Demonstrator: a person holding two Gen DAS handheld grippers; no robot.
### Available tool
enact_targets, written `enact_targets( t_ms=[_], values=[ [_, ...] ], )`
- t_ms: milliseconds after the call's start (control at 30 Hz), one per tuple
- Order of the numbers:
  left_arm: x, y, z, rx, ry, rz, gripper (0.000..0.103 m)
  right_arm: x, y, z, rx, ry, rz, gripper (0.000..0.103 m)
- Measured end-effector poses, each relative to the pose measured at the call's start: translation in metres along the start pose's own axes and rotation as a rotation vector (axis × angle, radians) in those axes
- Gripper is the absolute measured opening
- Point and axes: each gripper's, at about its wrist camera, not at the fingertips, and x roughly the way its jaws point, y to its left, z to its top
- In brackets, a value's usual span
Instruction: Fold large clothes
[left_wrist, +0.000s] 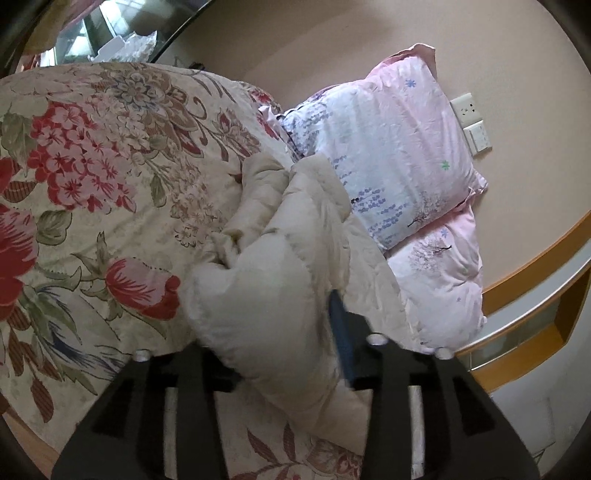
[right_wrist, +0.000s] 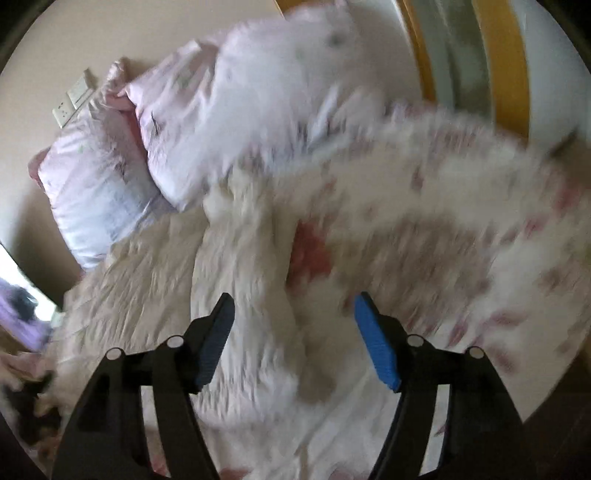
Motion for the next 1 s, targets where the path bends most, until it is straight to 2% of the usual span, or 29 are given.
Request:
enact_targets(
  t_ms=[133, 233, 367, 533, 633, 867, 1000],
  values=[
    [0.002, -0.001, -0.003, 0.008, -0.012, 0.014, 0.058, -0.003, 0.062, 0.007, -0.205, -0.048, 0.075, 0.068],
    [0.003, -0.004, -0.004, 0.025, -0.018, 0.025, 0.059, 0.011, 0.116, 0.002, -0.348, -0.029, 0.132, 0.066],
    [0.003, -0.008, -0.005, 0.052, -0.023, 0.034, 0.059, 0.036, 0.166, -0.011, -0.462, 0.019, 0.140, 0.066],
    [0.004, -0.008, -0.005, 0.069, -0.019, 0.042, 0.059, 0.060, 0.193, -0.021, -0.522, 0.065, 0.114, 0.066],
    [0.006, -0.008, -0.005, 0.068, -0.016, 0.046, 0.059, 0.069, 0.198, -0.024, -0.531, 0.078, 0.091, 0.066],
    [0.011, -0.011, -0.005, 0.083, -0.014, 0.049, 0.059, 0.108, 0.209, -0.041, -0.586, 0.171, 0.037, 0.071],
    [0.011, -0.019, -0.002, 0.109, -0.026, 0.025, 0.054, 0.117, 0.213, -0.048, -0.616, 0.190, 0.014, 0.071]
  ],
)
